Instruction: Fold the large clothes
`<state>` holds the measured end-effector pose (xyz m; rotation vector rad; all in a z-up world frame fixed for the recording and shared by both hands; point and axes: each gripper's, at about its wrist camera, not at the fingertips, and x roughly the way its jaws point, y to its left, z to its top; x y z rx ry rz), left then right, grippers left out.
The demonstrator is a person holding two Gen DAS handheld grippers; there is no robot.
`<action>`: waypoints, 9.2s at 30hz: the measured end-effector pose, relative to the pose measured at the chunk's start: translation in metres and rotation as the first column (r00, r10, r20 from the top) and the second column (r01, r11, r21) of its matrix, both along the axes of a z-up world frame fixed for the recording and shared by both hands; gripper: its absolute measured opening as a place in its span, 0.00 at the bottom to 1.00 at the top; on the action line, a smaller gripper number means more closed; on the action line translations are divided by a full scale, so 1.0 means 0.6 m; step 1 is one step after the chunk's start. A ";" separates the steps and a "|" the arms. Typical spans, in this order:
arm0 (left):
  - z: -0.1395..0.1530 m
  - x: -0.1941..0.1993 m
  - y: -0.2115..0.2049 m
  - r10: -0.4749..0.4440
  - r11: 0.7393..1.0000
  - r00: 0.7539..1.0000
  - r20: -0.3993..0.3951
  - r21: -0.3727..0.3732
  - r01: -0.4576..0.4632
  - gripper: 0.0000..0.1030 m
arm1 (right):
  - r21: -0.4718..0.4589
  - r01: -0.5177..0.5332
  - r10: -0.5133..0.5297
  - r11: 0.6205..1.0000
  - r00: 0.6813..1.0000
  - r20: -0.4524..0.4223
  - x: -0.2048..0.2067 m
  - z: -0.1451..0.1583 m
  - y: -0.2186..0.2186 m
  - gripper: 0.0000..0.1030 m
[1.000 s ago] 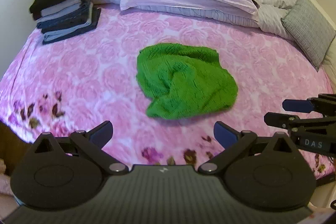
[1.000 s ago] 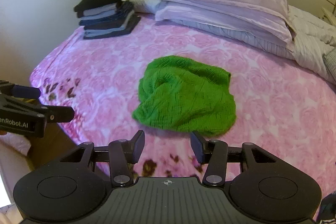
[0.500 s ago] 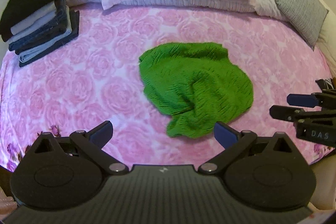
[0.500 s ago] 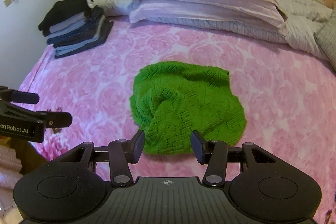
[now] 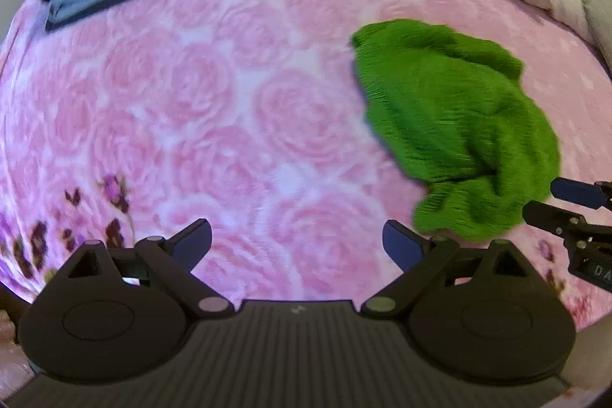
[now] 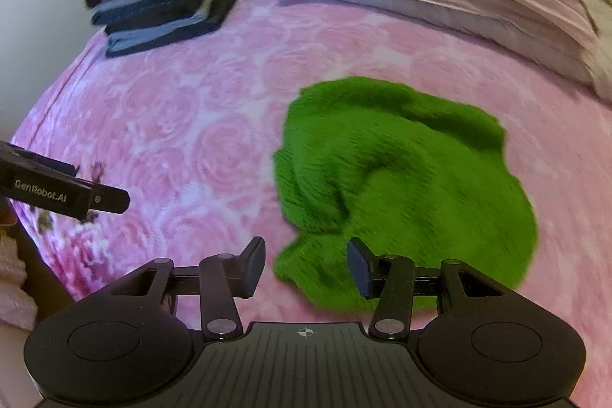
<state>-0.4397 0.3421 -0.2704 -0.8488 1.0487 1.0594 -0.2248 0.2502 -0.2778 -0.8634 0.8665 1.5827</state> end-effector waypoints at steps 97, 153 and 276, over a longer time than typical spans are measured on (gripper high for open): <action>-0.009 0.148 0.406 -0.207 0.903 0.970 0.128 0.407 0.140 0.54 | 0.213 0.561 -0.532 0.800 0.827 -0.184 0.338 0.029 0.279 0.59; -0.167 0.154 -0.137 -0.349 0.822 0.929 -0.123 0.436 0.367 0.03 | 0.247 0.406 -0.450 0.880 0.879 0.160 0.189 -0.202 -0.187 0.00; -0.148 0.061 -0.301 -0.594 0.387 0.604 -0.531 0.470 0.793 0.02 | 0.297 -0.208 -0.023 0.932 0.783 0.622 0.053 -0.157 -0.325 0.04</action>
